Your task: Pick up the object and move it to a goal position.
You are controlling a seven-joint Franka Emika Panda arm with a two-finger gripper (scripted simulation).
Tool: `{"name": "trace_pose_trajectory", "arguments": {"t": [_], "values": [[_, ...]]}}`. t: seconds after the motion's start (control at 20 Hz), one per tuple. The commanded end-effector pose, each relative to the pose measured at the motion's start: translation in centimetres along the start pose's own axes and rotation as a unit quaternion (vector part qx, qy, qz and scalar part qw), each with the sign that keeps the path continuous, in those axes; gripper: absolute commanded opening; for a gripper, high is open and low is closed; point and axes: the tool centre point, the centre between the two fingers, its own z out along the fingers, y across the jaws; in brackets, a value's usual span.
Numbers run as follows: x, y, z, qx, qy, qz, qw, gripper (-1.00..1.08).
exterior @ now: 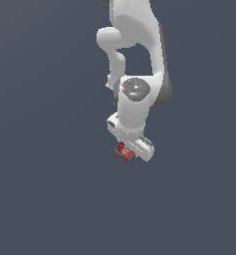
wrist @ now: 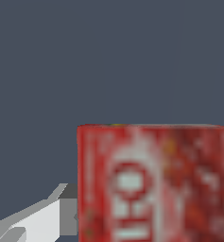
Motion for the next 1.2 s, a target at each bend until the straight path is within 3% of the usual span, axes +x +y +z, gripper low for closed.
{"name": "trace_pose_trajectory", "arguments": {"t": [0.0, 0.6, 1.15], "values": [[0.5, -0.7, -2.6, 0.0, 0.0, 0.0, 1.0, -1.0], [2.7, -3.8, -13.4, 0.0, 0.0, 0.0, 1.0, -1.0], [3.6, -5.1, -17.3, 0.0, 0.0, 0.0, 1.0, -1.0]]}}
